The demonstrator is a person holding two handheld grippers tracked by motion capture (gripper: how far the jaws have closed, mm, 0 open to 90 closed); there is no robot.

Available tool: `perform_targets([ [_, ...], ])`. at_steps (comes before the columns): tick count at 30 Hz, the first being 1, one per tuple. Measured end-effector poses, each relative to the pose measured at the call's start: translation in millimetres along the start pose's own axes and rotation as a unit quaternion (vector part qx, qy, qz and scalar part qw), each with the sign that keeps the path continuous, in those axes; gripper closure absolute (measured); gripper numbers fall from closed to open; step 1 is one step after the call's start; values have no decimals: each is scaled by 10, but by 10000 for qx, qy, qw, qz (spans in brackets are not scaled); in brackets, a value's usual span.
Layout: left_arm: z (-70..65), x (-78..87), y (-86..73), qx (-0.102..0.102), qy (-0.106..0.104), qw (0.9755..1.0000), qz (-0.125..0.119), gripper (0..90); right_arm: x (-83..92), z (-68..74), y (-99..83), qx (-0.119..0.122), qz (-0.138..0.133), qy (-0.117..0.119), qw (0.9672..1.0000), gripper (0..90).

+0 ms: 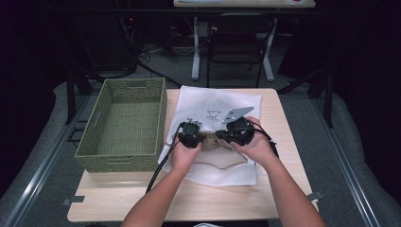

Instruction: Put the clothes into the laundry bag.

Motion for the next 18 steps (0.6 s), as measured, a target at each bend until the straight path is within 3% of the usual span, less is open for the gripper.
perform_targets([
  [3, -37, 97, -79, -120, -296, 9994, 101, 815, 5, -13, -7, 5, -18, 0, 10000, 892],
  [8, -72, 301, -186, -306, -567, 9979, 103, 720, 9, -10, -22, -6, 7, -8, 10000, 892],
  [10, -80, 339, -202, -337, -582, 9977, 100, 681, 13, -10, -26, -24, 14, -17, 10000, 892],
  [12, -84, 468, -244, -537, -556, 9969, 159, 653, 24, -15, -40, -18, 28, -19, 10000, 892],
  [18, -92, 666, -282, -776, -571, 9953, 136, 628, 29, -3, -80, -44, 81, -52, 9999, 891],
])
Point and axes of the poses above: each handheld gripper's, and its own axes: x roughly backward along the jaws, y roughly out of its top, z roughly to its left, the point moved 2 cm from there along -x, roughly forward along the jaws, and after that the axes turned 6 degrees about -y, right-handed, at the moved point
